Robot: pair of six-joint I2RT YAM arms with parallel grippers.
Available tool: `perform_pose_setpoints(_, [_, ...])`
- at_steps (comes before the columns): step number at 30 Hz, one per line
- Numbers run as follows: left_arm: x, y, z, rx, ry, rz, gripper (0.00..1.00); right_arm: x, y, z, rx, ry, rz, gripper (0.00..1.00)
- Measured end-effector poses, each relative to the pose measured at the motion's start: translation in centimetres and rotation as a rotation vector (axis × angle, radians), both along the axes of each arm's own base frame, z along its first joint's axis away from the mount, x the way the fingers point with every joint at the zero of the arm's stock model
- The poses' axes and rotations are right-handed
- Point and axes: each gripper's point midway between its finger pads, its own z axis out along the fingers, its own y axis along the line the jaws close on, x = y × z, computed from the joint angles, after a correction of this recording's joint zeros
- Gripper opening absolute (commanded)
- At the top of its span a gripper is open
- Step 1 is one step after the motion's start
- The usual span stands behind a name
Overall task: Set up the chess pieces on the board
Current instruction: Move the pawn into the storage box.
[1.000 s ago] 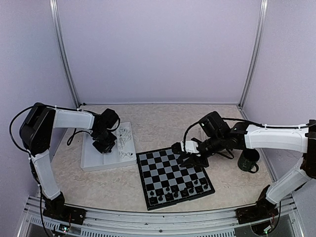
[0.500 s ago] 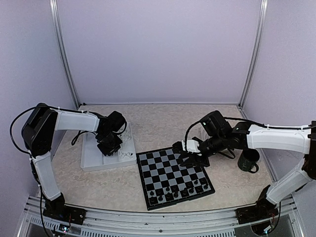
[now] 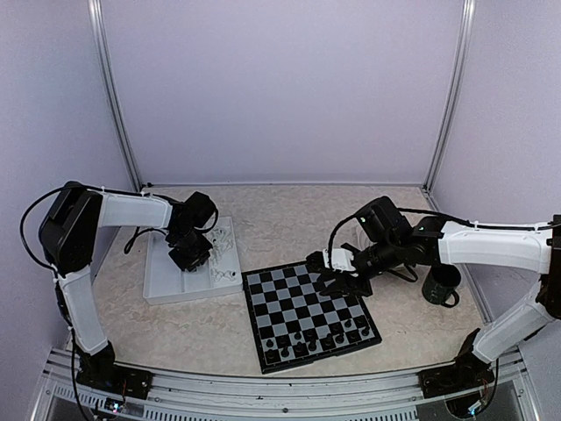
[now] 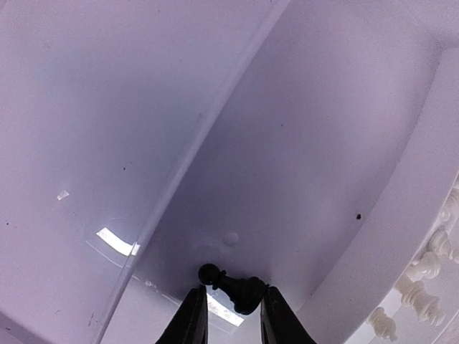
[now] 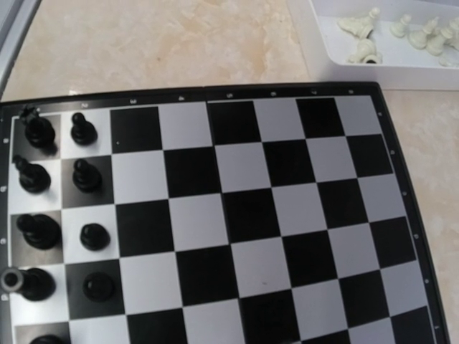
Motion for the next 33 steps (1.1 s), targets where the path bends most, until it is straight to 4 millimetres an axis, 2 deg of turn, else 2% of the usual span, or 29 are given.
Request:
perform_pose_setpoints(13, [0.9, 0.2, 0.1, -0.007, -0.013, 0.010, 0.28, -0.1, 0.1, 0.0, 0.000, -0.001, 0.004, 0.31])
perform_pose_setpoints(22, [2.7, -0.2, 0.1, -0.026, -0.059, 0.022, 0.27, -0.1, 0.0, 0.0, -0.001, -0.002, 0.005, 0.32])
perform_pose_setpoints(26, [2.8, -0.2, 0.0, -0.030, -0.067, 0.023, 0.23, -0.1, 0.0, -0.1, -0.003, -0.001, 0.006, 0.32])
perform_pose_setpoints(33, [2.8, 0.0, 0.0, -0.034, -0.075, 0.014, 0.11, -0.3, -0.2, -0.3, -0.013, 0.009, 0.006, 0.32])
